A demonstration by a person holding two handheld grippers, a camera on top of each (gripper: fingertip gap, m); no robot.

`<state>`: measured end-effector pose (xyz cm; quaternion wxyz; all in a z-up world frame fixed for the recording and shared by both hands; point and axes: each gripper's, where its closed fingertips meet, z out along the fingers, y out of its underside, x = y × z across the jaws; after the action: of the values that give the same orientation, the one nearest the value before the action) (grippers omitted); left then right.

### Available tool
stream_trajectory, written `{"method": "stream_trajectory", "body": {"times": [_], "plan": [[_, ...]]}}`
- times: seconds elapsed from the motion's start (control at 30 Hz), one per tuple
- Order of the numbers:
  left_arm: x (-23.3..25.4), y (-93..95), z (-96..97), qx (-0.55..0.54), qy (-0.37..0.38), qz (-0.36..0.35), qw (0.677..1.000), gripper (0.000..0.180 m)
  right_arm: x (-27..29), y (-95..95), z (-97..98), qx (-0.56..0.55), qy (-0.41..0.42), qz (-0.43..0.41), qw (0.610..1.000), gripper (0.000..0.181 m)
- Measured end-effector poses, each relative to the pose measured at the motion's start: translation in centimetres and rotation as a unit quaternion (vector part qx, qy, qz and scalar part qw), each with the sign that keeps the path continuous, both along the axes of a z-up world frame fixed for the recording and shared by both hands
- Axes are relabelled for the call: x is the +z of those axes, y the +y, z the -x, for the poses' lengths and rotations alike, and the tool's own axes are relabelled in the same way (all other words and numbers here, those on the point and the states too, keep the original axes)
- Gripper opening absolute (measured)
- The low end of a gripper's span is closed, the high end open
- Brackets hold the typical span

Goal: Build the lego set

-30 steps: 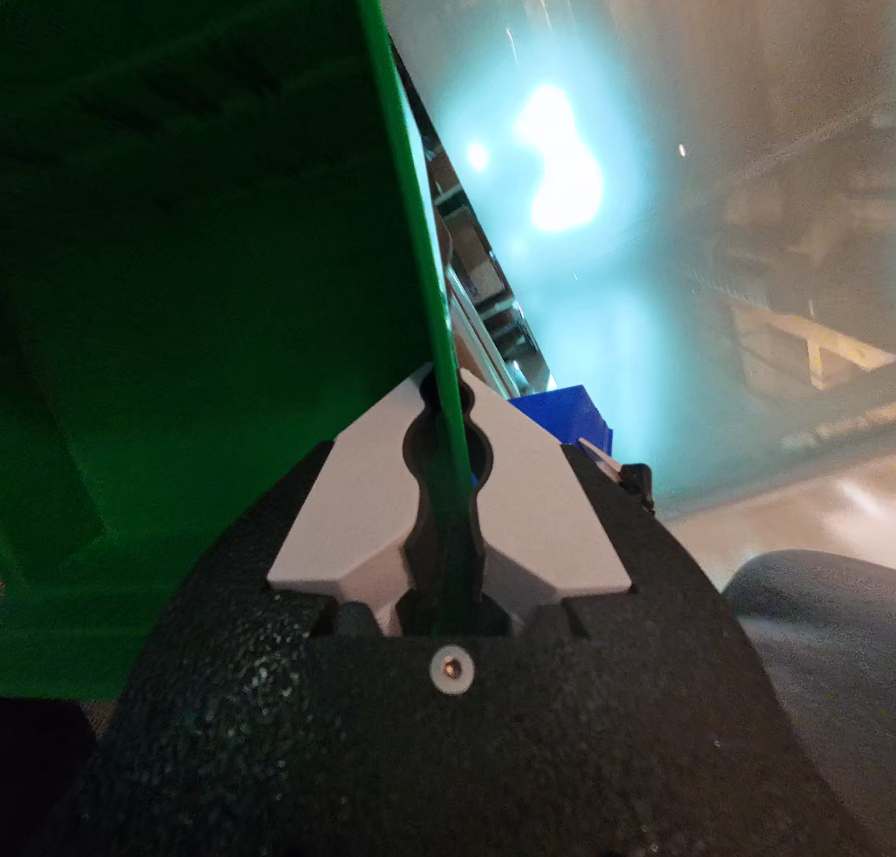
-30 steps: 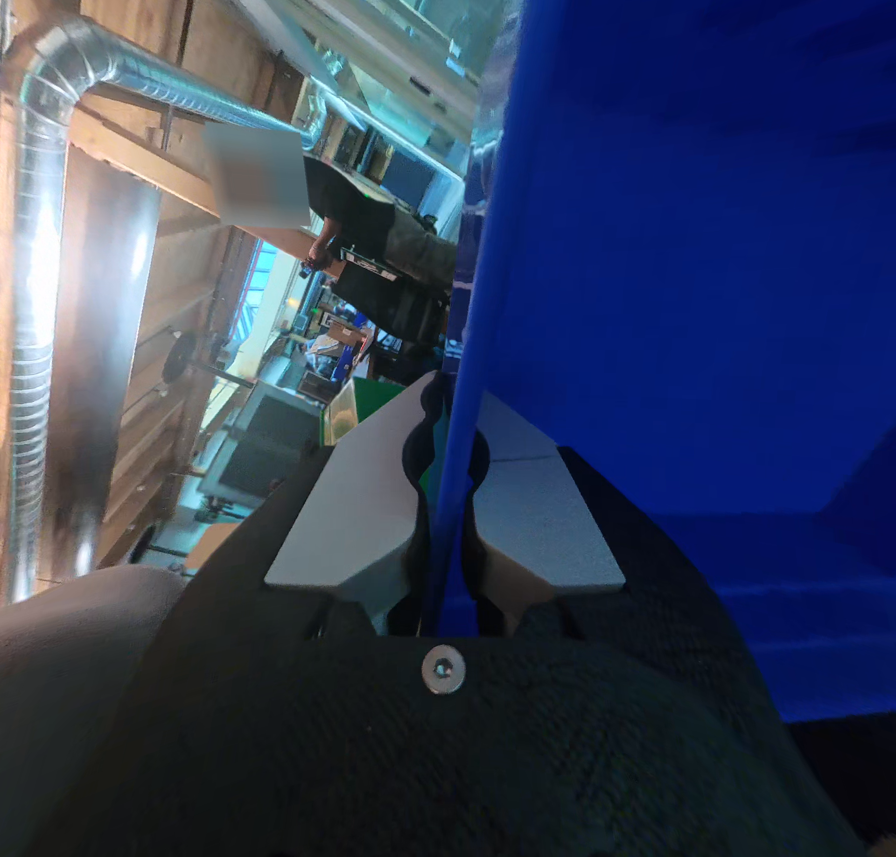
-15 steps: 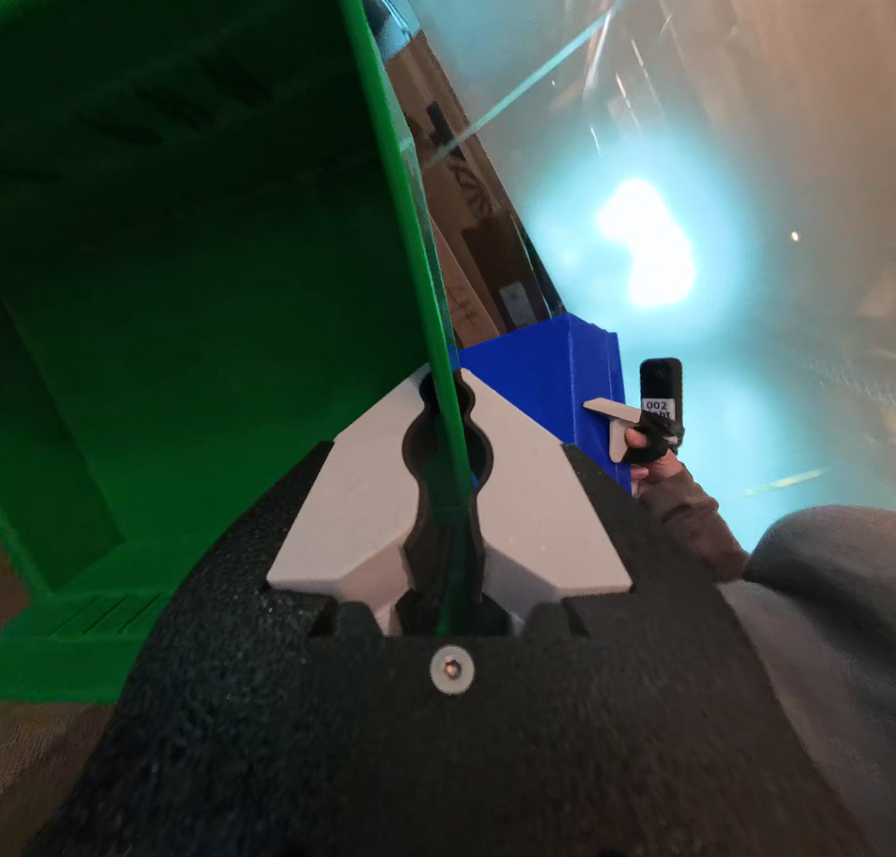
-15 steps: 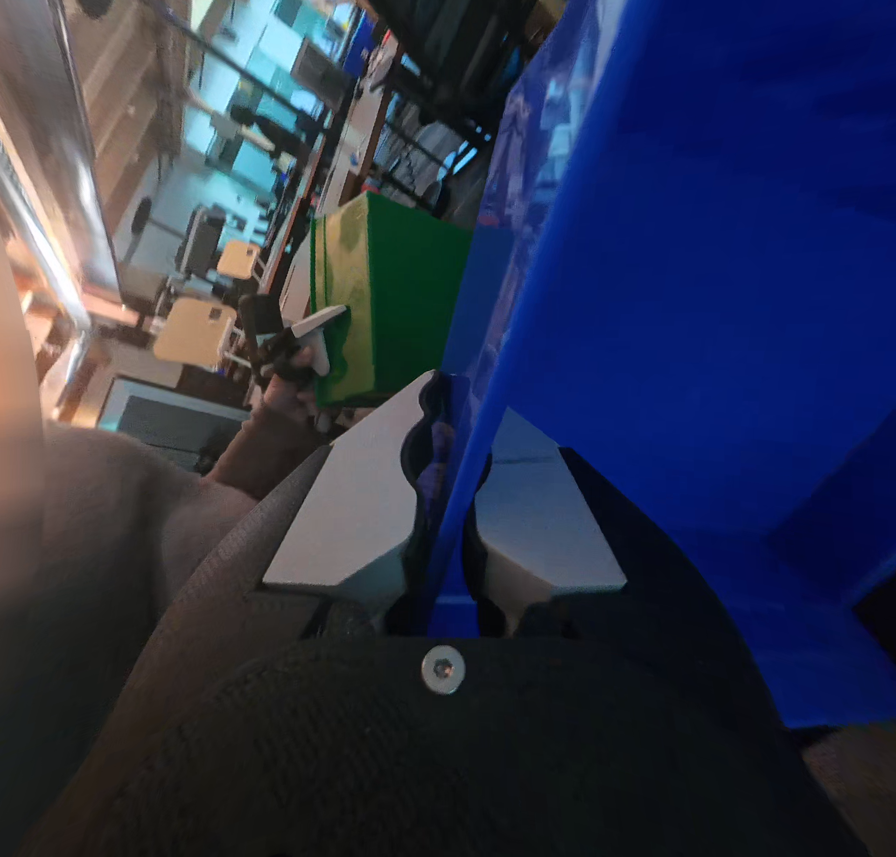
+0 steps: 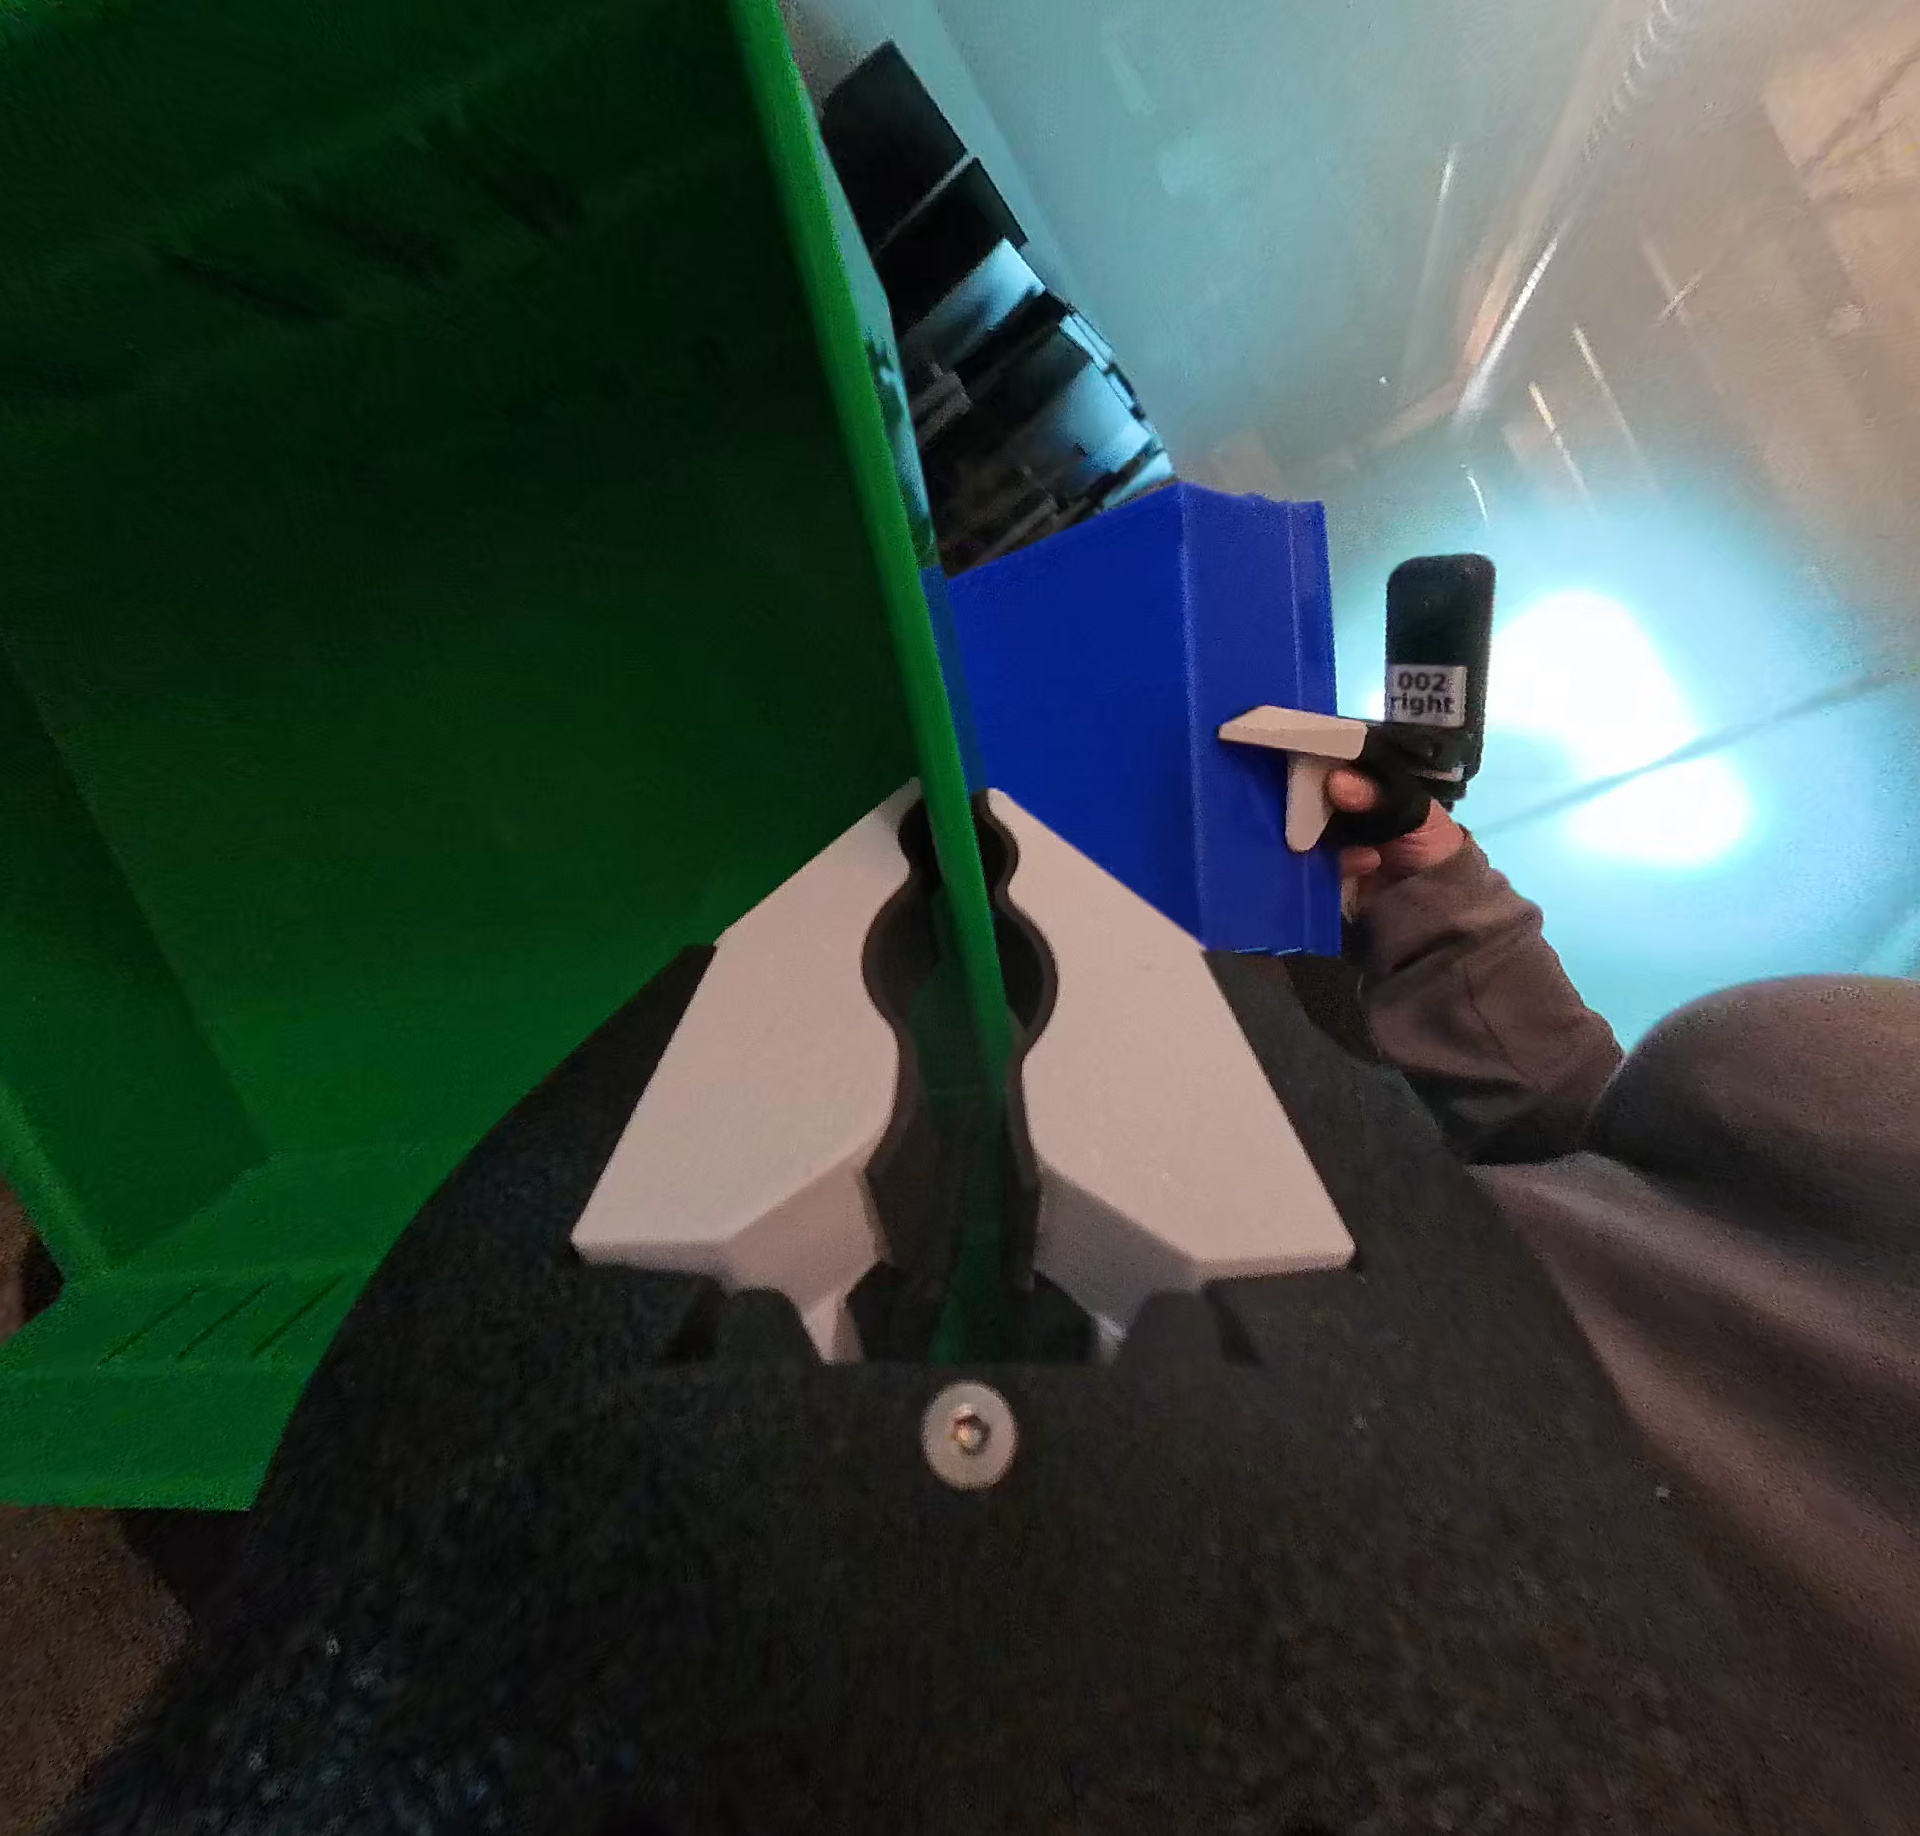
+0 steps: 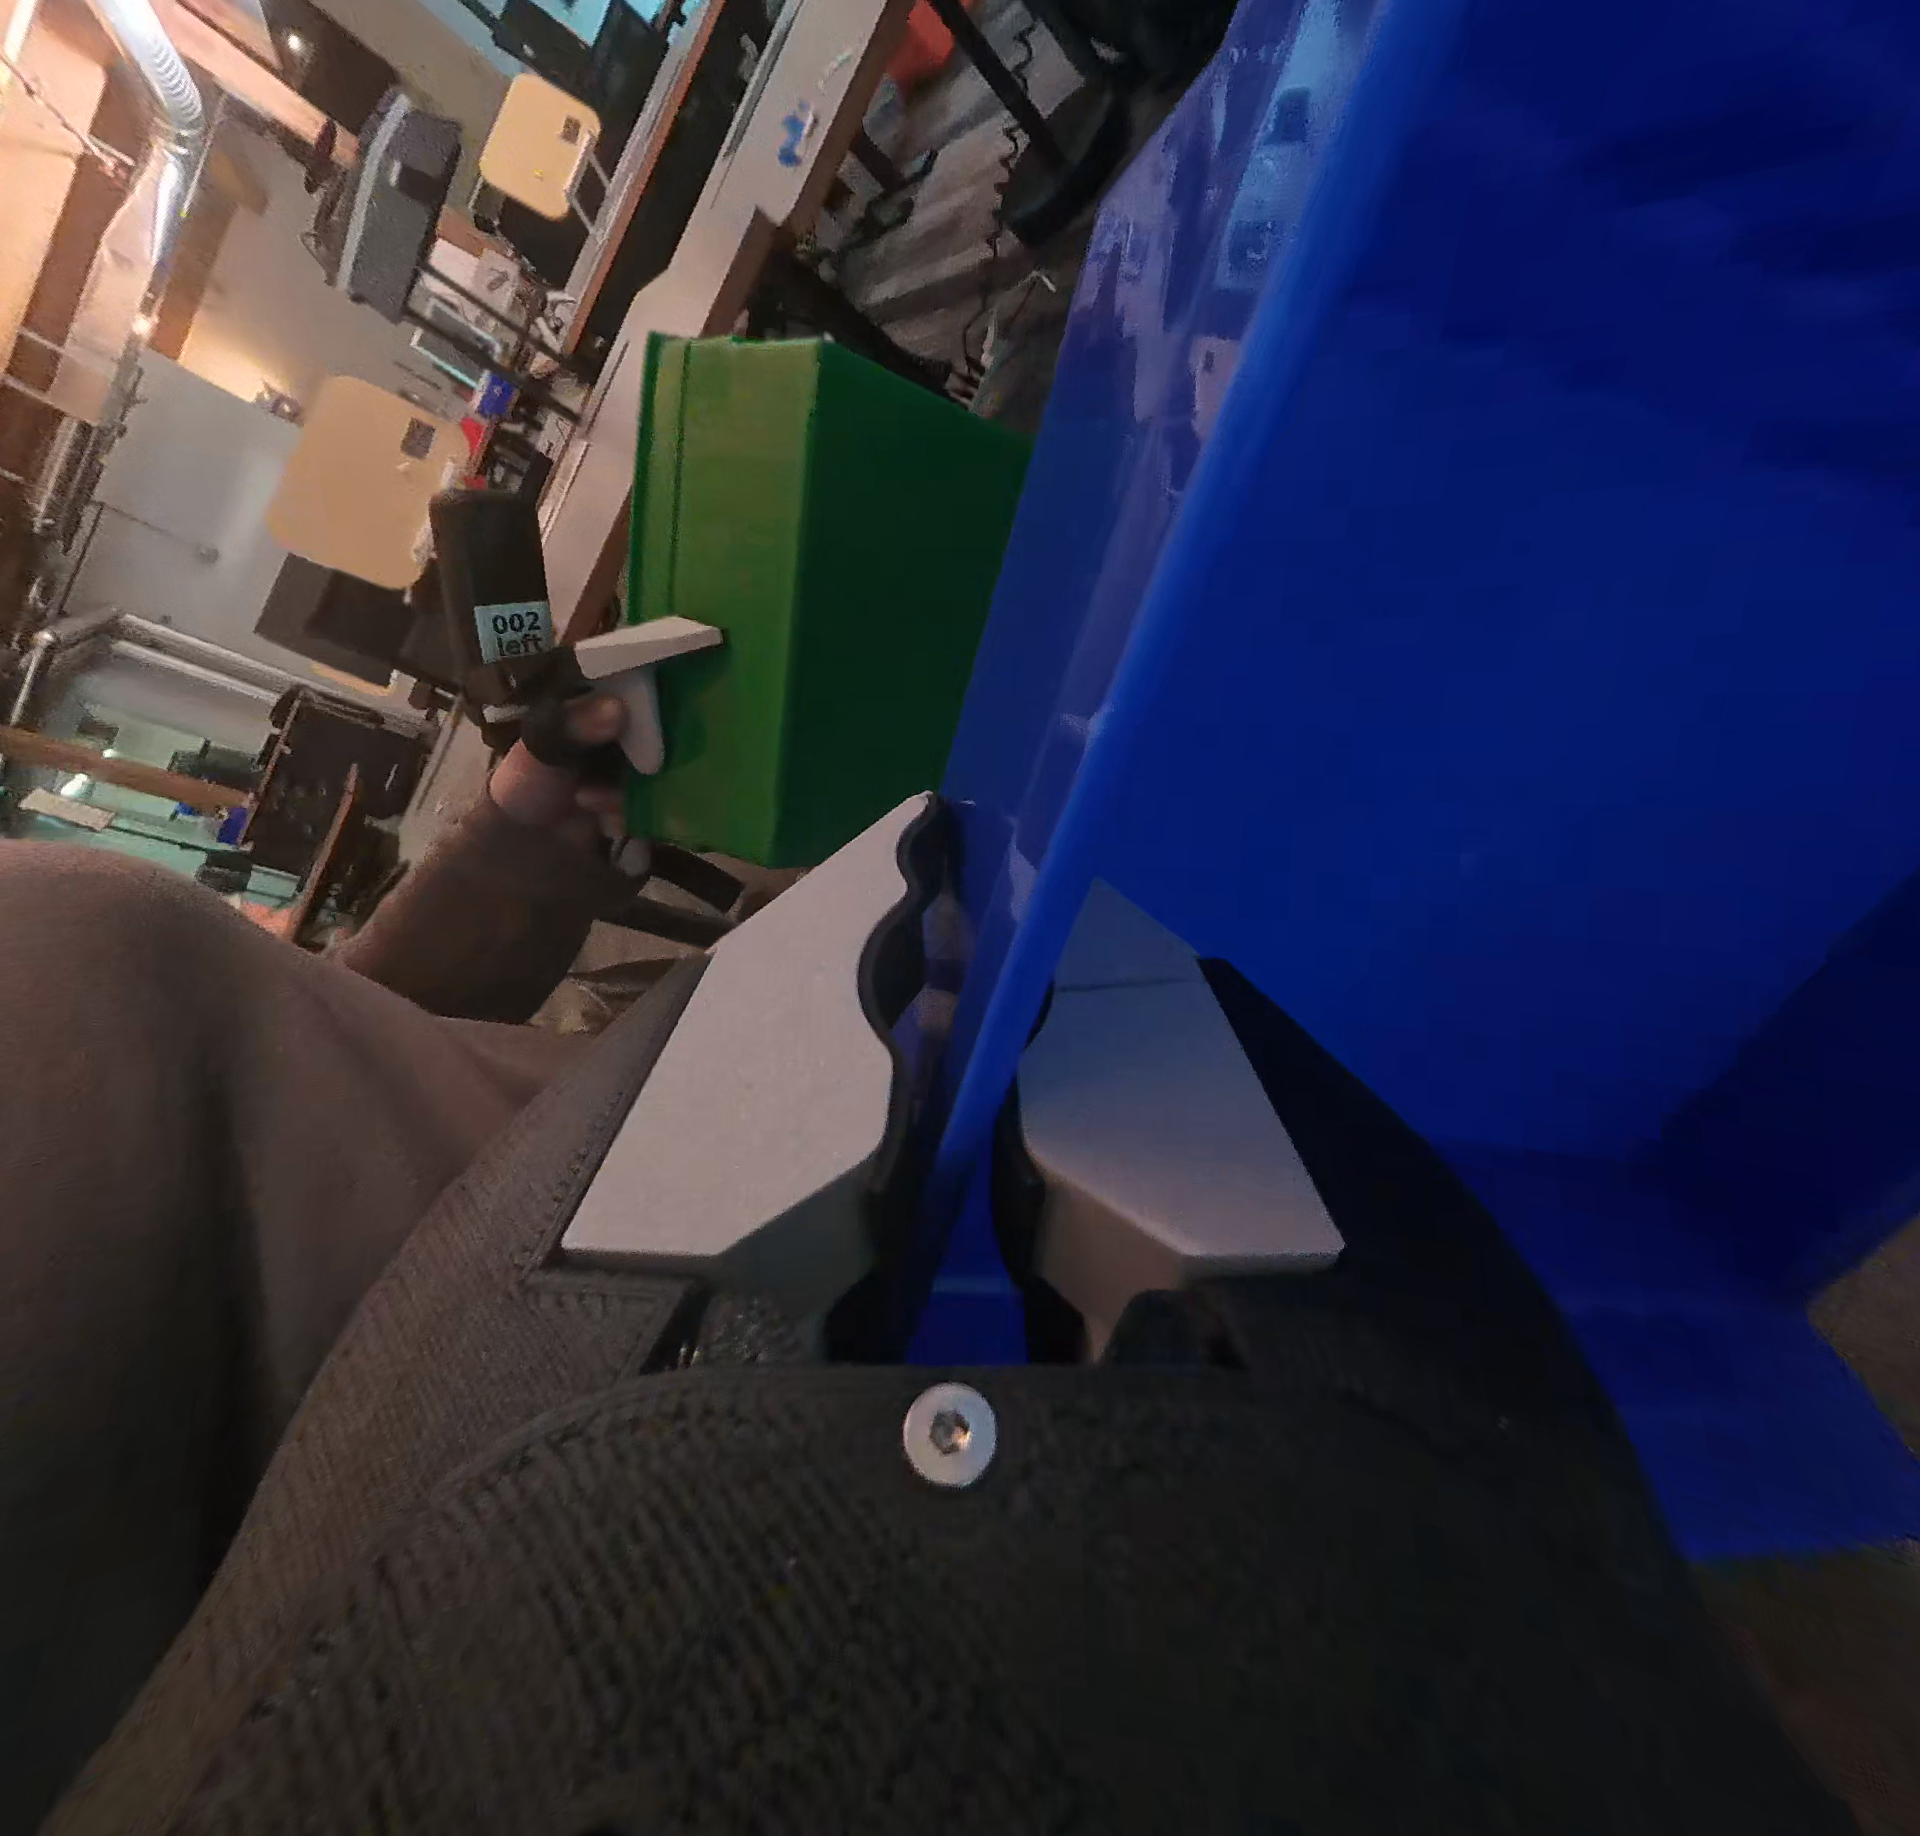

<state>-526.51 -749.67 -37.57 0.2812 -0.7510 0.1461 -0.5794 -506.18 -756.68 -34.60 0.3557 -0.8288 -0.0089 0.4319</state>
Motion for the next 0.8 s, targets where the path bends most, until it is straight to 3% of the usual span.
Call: {"method": "stream_trajectory", "body": {"times": [0.43, 0.67, 0.8], "plan": [[-3.0, 41.5, -20.5, -0.036, 0.014, 0.073, 0.997, 0.002, 0.9, 42.3, -14.1, 0.055, 0.049, 0.039, 0.997, 0.003], [-7.0, 64.9, -31.9, -0.030, 0.000, 0.074, 0.997, 0.002, -5.5, 65.3, -23.1, 0.087, -0.011, 0.085, 0.992, 0.002], [-6.8, 79.0, -37.1, 0.001, 0.021, 0.093, 0.995, 0.002, -5.6, 79.9, -28.0, 0.107, -0.008, 0.108, 0.988, 0.002]]}}
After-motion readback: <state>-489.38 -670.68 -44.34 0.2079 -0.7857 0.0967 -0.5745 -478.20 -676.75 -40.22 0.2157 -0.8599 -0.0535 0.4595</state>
